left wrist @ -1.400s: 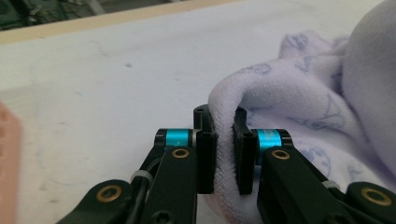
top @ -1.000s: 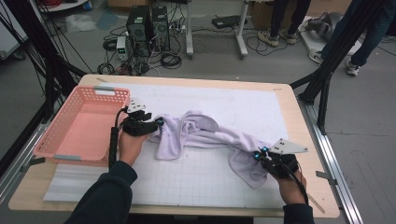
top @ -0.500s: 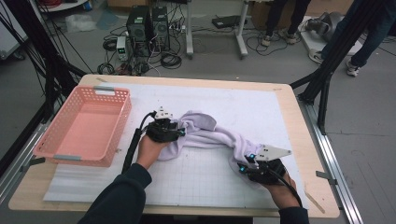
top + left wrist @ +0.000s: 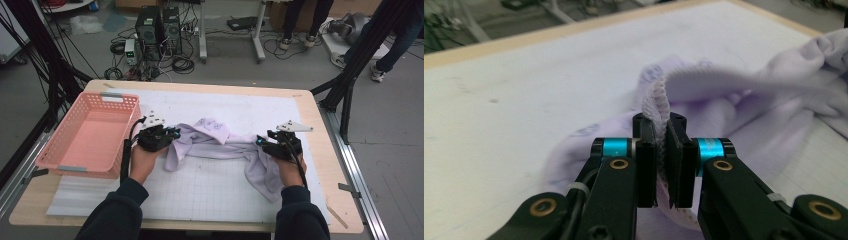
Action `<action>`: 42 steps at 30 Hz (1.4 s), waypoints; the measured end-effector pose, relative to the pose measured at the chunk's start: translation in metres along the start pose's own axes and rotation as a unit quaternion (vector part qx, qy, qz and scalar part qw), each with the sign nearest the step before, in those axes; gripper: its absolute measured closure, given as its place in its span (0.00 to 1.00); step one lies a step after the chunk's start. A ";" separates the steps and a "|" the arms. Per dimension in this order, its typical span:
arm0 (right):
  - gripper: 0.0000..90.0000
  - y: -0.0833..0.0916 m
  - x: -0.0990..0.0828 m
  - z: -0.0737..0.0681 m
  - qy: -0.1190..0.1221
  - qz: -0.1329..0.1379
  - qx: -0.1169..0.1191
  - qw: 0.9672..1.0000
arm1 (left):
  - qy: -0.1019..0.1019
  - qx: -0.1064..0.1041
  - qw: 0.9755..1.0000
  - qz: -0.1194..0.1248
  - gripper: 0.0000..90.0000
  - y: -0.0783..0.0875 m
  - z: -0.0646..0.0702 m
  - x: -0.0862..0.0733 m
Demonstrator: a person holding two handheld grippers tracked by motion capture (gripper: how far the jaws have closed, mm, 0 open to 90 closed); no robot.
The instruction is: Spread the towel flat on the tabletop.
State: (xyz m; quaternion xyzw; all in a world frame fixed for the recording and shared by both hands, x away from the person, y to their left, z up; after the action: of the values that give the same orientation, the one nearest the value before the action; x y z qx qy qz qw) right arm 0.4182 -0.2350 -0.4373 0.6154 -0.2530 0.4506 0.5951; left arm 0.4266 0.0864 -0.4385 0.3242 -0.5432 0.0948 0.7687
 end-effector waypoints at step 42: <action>0.66 0.062 -0.075 -0.121 0.187 -0.041 0.270 0.944 | 0.057 -0.014 0.998 0.021 0.43 -0.011 0.006 0.001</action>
State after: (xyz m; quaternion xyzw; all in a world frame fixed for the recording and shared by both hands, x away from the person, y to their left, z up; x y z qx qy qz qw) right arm 0.2998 -0.1462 -0.4838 0.6674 0.0193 0.5841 0.4615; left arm 0.4281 0.0736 -0.4407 0.2960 -0.5062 0.1221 0.8008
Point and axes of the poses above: each handheld gripper's, and its own axes: y roughly backward along the jaws, x roughly out of its top, z roughly to its right, the point moved 9 cm from there along -y, roughly forward along the jaws, and after that the axes turned 15 degrees about -x, right-handed, at the moved point
